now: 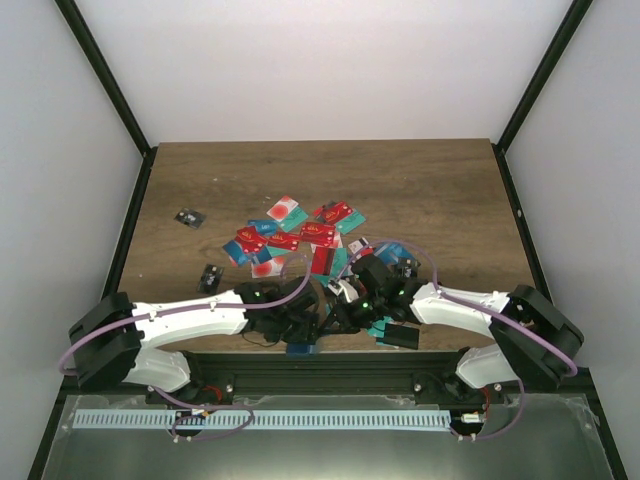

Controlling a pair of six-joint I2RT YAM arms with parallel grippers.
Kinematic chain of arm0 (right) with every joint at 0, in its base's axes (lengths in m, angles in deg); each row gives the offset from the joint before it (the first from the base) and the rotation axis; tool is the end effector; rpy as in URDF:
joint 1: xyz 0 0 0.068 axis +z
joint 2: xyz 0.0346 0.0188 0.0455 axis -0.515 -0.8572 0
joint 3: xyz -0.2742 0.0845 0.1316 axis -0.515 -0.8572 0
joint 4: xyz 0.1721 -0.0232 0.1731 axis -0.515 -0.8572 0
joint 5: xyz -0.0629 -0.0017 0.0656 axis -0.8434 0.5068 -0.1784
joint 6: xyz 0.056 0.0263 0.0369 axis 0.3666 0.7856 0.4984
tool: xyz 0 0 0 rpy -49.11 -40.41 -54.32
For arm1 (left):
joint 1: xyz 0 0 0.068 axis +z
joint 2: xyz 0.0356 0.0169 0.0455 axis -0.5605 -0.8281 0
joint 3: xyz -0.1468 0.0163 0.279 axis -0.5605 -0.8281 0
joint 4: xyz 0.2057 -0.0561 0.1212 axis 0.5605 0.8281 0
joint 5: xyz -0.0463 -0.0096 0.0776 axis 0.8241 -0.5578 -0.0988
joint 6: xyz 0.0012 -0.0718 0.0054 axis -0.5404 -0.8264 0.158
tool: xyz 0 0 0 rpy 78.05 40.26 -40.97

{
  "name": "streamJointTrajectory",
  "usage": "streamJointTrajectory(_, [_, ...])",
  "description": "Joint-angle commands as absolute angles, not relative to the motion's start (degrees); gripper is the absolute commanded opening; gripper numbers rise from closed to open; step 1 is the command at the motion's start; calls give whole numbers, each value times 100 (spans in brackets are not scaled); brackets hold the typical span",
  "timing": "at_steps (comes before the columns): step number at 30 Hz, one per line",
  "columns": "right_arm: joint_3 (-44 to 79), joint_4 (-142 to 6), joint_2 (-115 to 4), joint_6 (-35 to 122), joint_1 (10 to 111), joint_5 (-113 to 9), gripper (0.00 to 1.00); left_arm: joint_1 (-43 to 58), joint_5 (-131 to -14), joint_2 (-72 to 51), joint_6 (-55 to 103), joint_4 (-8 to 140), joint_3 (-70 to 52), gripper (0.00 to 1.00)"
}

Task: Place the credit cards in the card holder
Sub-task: Open the card holder at the center of the board.

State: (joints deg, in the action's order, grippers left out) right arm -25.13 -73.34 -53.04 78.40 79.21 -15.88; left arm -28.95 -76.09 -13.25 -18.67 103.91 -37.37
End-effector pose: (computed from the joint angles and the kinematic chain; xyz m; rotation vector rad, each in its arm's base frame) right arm 0.1246 0.2013 0.2033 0.5290 -2.6731 -1.4359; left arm 0.0970 -0.2015 0.2105 0.2622 2.9769 -0.5095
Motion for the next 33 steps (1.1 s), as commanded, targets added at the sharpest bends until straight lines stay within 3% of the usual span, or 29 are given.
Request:
streamJointTrajectory(1, [-2477,-7333,-5211,7703,7960,-1566,1,-2937,-7902,-1319,-1889,10511,-3634,73])
streamJointTrajectory(17, [-2515,-7533,-5400,7520,7960,-1812,1,-2864,-8518,-638,-2218,11261,-3586,63])
streamJointTrajectory(33, [-2142,-7883,-5916,7455,7832,-2594,1,-2271,-8849,214,-2734,11637,-4693,41])
